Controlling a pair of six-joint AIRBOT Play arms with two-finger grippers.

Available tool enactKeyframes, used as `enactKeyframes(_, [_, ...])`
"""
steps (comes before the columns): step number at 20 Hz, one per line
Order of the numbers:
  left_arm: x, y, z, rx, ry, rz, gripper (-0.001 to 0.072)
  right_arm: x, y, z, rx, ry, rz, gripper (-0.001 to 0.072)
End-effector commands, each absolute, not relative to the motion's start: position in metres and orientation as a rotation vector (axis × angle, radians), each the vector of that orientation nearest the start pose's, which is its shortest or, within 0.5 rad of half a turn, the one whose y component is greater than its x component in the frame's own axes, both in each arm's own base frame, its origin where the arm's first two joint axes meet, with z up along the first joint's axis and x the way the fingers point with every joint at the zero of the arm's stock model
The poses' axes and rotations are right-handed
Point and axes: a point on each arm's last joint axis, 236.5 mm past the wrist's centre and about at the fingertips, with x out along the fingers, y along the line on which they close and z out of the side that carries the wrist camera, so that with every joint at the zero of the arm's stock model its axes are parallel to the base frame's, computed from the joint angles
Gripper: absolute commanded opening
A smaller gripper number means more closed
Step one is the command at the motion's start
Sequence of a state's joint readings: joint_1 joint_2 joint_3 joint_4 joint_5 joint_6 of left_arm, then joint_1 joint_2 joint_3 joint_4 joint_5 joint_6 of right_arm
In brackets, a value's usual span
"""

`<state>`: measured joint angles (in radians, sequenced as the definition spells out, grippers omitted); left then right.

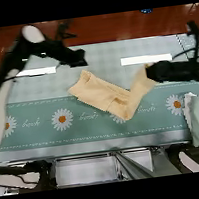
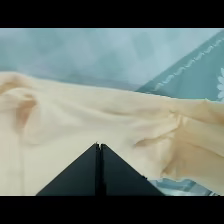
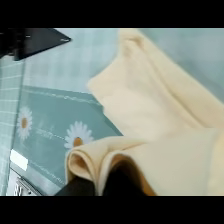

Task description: Fold the shirts.

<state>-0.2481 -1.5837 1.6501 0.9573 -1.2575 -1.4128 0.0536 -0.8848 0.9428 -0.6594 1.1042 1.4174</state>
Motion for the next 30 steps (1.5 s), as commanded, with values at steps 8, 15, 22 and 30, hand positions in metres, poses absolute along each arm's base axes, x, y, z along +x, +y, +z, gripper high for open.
enactKeyframes(8, [0.341,-0.095,0.098,-0.315,0.992,-0.386,0.0023,0.423,0.363,0.068,0.649,1.113,0.814,0.0020])
enactKeyframes(15, [0.326,-0.138,0.033,-0.515,1.025,-0.406,0.0023,0.429,0.392,0.017,0.683,1.195,0.801,0.0410])
enactKeyframes(22, [0.350,-0.129,0.067,-0.503,0.926,-0.402,0.0023,0.394,0.250,0.081,0.495,1.339,0.783,0.0395])
enactKeyframes(30, [0.344,-0.124,0.066,-0.511,0.953,-0.403,0.0023,0.299,-0.012,0.080,0.117,1.175,-0.162,0.0410])
